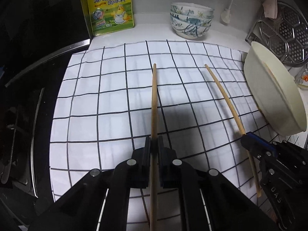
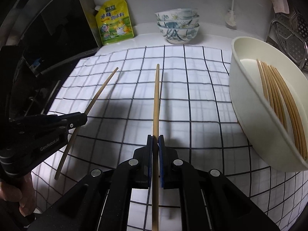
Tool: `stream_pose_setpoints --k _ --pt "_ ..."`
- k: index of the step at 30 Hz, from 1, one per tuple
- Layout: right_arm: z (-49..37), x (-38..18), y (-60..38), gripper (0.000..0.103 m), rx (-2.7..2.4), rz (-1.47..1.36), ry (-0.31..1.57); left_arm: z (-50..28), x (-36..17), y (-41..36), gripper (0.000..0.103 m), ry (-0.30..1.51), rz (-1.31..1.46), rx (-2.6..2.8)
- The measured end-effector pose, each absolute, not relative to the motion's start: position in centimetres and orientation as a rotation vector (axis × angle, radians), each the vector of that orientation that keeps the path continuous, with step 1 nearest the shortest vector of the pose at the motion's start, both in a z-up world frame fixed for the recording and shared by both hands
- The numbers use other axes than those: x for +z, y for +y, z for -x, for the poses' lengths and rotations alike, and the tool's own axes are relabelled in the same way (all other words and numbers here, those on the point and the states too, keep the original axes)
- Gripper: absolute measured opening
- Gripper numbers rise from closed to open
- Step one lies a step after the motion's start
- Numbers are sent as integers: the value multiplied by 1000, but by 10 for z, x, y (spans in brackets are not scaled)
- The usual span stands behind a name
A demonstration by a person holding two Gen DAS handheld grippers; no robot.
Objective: Organize utensils
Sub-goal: 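Lift both held chopsticks and carry them over the white basin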
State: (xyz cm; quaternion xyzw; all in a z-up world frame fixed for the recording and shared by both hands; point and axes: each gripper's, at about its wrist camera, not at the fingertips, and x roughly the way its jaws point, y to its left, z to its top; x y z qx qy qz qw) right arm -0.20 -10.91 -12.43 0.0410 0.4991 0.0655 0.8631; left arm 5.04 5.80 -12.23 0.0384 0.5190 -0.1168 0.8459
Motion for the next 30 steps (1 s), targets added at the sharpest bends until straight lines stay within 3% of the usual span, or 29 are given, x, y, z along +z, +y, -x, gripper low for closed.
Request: stream_pose_setpoints --k 11,19,30 --pt "9 -70 -142 6 189 -134 973 -33 -54 24 8 995 -66 -258" --pt "18 -27 -233 6 62 -150 898 -38 -11 -71 8 911 -63 -394" --pt "10 -49 -354 6 -68 -222 939 -63 -30 -212 8 956 -100 -531"
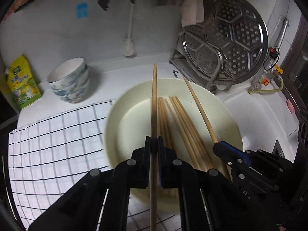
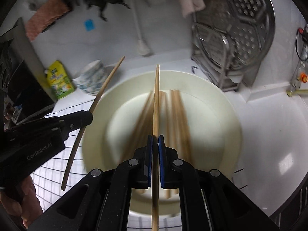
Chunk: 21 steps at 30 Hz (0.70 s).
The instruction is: Organize utensils
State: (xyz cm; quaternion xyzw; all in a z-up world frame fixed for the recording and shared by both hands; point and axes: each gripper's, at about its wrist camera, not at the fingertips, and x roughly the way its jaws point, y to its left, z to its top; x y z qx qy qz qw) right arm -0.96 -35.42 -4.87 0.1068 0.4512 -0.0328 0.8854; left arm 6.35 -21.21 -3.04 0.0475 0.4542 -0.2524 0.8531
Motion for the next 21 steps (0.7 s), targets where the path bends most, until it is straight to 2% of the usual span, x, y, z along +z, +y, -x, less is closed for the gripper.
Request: stream_pose_setpoints --k 8,9,10,11,12,13,15,17,21 --pt "-3 -73 -378 6 -49 -265 984 -75 -53 -242 8 1005 -140 -494" --pt "-3 -74 -380 8 -47 -270 988 -76 -53 -242 12 1005 -143 -477" --pt "-3 -73 -382 16 -52 -273 984 -78 -54 -243 26 1008 -143 -467" --pt "-3 -72 -383 18 -63 -268 976 -79 -54 -241 36 1009 -136 -457" --pt "-2 -71 -385 18 -66 -264 971 -80 -53 -239 58 1001 -127 -440" --pt "-2 -70 -386 18 -69 -259 968 -79 -51 -235 71 988 -119 -426" --pt "1 -66 -389 19 -75 -260 962 -78 -45 -228 72 968 -106 -407" --pt "3 -63 -391 32 -85 -261 959 -78 -42 -224 73 974 -105 -392" --pt "8 -57 -390 33 -87 -258 949 -75 -35 -218 76 972 -98 -378"
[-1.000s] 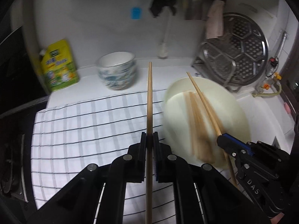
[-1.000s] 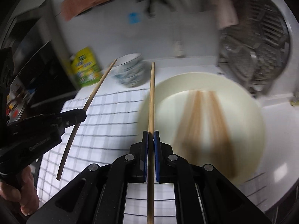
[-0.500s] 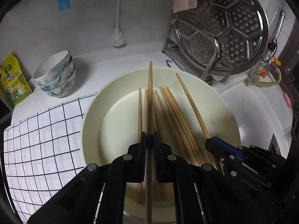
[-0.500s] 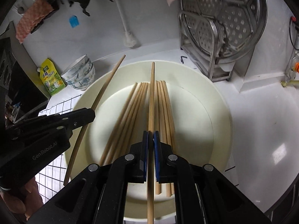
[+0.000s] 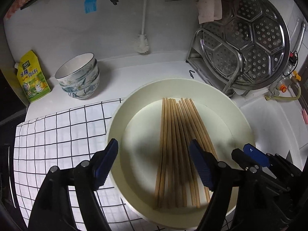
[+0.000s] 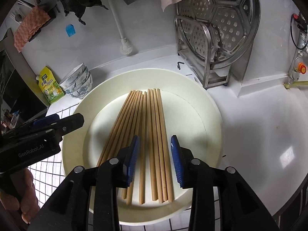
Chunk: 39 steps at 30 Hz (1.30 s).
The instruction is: Organize utensils
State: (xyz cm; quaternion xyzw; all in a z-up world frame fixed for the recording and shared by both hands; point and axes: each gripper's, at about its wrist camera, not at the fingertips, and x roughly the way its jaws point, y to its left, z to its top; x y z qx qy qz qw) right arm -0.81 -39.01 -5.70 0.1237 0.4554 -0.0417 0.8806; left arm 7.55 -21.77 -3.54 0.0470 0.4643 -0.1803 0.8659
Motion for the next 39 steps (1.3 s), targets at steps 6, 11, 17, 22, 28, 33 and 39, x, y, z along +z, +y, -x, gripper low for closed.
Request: stream_pose_setpoints --k 6,11,17,22,28,33,39 --pt "16 -49 -382 34 -76 -245 941 -67 -25 -214 81 956 -110 -374" --pt "21 -41 -377 40 -75 -232 926 -60 -15 -211 82 932 -120 -371" --pt "26 -34 -375 52 -96 -227 915 -55 -5 -206 90 915 -112 -364" --pt "30 -30 -373 59 -104 -227 915 -52 -1 -201 93 920 -105 -360" --pt "33 -27 -368 63 -106 -223 913 -49 2 -194 96 915 -117 -346" --pt "34 -25 -365 67 -115 -219 911 -49 3 -188 97 923 -121 -328" --pt "33 -23 -361 69 -120 -205 926 -50 5 -179 97 929 -116 -311"
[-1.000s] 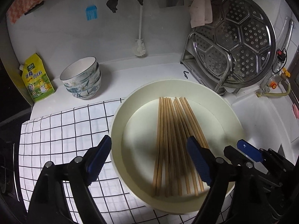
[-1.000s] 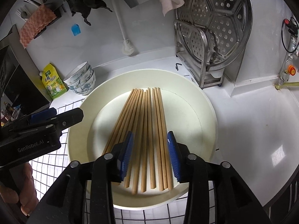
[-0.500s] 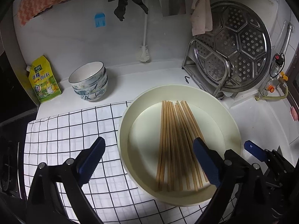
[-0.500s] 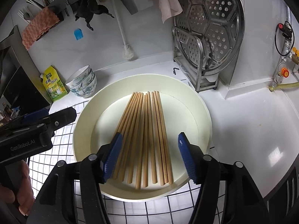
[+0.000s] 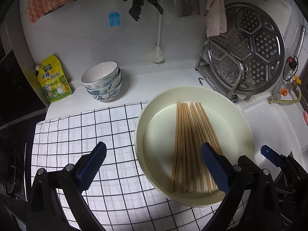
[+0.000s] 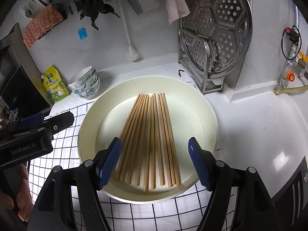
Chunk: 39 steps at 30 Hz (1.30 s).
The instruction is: Organize utensils
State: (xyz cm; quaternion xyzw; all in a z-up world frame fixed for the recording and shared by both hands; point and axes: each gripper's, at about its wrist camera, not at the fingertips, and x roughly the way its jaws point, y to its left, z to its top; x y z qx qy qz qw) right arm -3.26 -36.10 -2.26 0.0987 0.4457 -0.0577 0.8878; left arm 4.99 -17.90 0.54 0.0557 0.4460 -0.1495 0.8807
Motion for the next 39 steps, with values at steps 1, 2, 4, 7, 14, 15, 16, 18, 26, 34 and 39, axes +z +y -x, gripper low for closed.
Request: stream_pose_setpoints --k 1,2,4,7,14,15,16,18,26,34,39 --pt "33 -22 -360 69 -121 -202 926 -50 6 -178 97 928 -116 -310" --pt "33 -21 -359 69 -124 -198 924 -49 7 -177 97 925 -117 -308" --pt "33 -20 -358 69 -126 -195 923 -49 8 -176 97 921 -117 -305" --pt "33 -18 -356 70 -130 -188 922 -48 10 -173 97 918 -119 -301" --pt "34 -17 -351 70 -139 -181 926 -46 15 -171 97 903 -138 -304" --pt "35 -16 -351 70 -140 -181 926 -45 16 -171 97 902 -137 -306" --pt "35 -16 -350 70 -142 -181 926 -45 17 -170 97 899 -138 -308" --pt "35 -15 -350 70 -146 -180 925 -44 17 -169 97 897 -138 -311" --pt "40 -9 -346 70 -156 -171 919 -40 23 -165 97 884 -133 -318" --pt "47 -4 -342 70 -166 -164 910 -37 27 -157 97 885 -109 -320" --pt "50 -1 -340 70 -167 -160 903 -34 30 -154 97 883 -101 -321"
